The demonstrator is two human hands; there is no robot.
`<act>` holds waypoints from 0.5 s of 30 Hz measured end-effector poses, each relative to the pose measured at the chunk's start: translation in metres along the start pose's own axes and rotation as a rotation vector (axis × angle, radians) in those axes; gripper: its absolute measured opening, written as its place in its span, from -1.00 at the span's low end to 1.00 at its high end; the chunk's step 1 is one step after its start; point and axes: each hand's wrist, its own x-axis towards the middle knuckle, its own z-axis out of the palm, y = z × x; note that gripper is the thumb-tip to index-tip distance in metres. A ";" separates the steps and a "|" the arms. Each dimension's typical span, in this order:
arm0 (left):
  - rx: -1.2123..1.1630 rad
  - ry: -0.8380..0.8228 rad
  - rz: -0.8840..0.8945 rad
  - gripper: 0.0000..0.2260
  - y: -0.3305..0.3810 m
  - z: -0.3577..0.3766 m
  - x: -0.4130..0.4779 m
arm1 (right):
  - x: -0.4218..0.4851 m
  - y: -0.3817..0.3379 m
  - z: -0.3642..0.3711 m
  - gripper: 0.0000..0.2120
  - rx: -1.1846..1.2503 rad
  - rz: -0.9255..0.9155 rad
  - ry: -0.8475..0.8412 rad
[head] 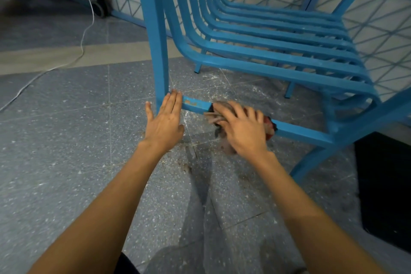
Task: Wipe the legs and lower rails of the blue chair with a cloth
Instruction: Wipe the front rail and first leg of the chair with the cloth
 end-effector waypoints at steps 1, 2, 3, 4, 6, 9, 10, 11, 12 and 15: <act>-0.004 -0.001 0.000 -0.26 0.000 0.000 0.000 | -0.006 0.011 -0.002 -0.59 -0.005 0.017 0.011; -0.007 -0.001 0.001 -0.27 0.000 -0.001 0.000 | -0.012 0.020 -0.005 -0.59 -0.019 0.035 0.024; -0.010 -0.001 0.003 -0.27 0.000 -0.001 0.000 | -0.015 0.026 -0.008 -0.58 -0.034 0.051 0.033; -0.012 -0.002 0.006 -0.27 0.000 -0.001 0.000 | -0.015 0.028 -0.009 -0.57 -0.041 0.075 0.035; -0.013 -0.005 0.010 -0.27 -0.001 -0.001 0.000 | -0.007 0.021 -0.012 -0.58 -0.029 0.178 0.008; -0.039 -0.004 0.013 -0.29 -0.003 -0.003 0.000 | 0.018 -0.007 -0.017 -0.57 0.055 0.359 -0.060; -0.055 0.003 0.014 -0.30 -0.002 -0.004 -0.001 | 0.025 -0.019 -0.016 -0.57 0.078 0.354 -0.075; -0.074 0.020 0.016 -0.33 -0.002 -0.005 -0.001 | 0.032 -0.033 -0.014 -0.57 0.090 0.315 -0.088; -0.096 0.050 0.019 -0.37 -0.001 -0.007 -0.001 | 0.038 -0.046 -0.010 -0.59 0.097 0.265 -0.098; -0.211 0.208 0.001 -0.53 0.000 -0.015 -0.001 | 0.045 -0.076 -0.002 -0.64 0.105 0.138 -0.089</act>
